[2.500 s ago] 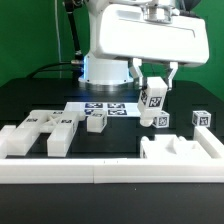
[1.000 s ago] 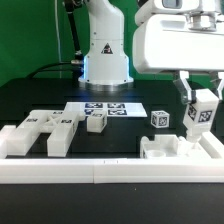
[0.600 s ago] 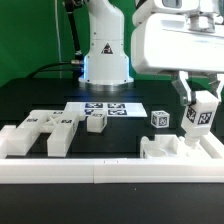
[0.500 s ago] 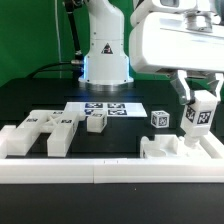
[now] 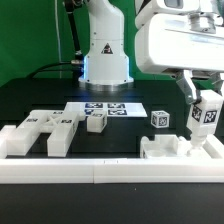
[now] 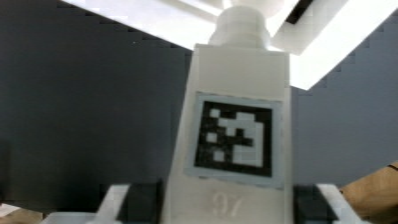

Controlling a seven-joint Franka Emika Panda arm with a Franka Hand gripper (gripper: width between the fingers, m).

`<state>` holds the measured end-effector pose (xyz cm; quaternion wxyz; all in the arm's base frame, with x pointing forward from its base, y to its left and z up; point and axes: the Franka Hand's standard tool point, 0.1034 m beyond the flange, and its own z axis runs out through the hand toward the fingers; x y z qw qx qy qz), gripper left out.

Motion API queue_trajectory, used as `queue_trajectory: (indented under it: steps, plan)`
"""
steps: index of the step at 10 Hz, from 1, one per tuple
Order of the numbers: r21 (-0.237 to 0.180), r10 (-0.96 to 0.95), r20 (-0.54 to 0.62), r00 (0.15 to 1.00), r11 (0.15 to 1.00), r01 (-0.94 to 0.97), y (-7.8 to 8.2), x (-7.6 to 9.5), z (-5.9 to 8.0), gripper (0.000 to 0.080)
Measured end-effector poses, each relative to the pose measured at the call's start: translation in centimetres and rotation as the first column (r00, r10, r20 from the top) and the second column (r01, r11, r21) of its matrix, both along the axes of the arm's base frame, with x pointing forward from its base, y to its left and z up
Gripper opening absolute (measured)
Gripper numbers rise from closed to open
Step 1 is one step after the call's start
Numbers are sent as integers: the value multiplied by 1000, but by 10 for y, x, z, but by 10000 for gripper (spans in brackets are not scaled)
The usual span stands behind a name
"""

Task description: Assemble chair

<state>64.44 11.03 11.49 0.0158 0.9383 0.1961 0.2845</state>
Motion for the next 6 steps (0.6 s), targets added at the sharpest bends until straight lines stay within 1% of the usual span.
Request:
queue_trajectory:
  steps: [1,4,6]
  plan:
    - [0,3,-1,1000,1000,-3,1,-1,-3,307]
    - [-5,5,-21,1000,1000,-5,1,-6,-17,307]
    - [-6,6,-28,1000,1000,-7,2,-7,-22,307]
